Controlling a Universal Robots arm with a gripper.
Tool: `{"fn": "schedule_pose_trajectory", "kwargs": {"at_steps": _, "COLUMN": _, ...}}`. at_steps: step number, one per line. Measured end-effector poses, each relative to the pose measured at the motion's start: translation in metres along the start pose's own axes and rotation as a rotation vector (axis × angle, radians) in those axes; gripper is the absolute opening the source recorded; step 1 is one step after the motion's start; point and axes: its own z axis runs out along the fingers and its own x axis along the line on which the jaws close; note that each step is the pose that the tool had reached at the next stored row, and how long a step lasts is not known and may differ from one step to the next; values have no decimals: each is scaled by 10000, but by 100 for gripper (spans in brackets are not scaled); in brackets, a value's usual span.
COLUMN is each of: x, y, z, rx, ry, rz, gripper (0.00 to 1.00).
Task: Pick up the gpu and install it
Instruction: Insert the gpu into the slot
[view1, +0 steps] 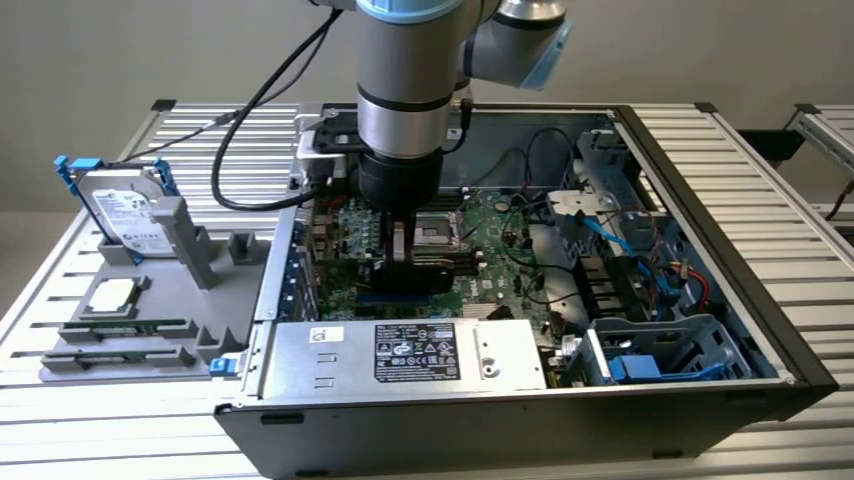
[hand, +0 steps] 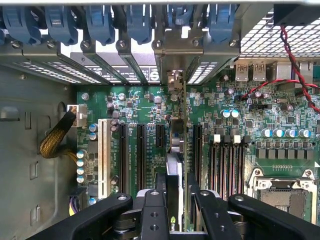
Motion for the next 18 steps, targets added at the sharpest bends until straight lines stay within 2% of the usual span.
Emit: {"fn": "schedule_pose_trajectory", "kwargs": {"at_steps": 18, "x": -1, "y": -2, "z": 38, "rx": -13, "ry": -1, "rz": -1, "gripper": 27}}
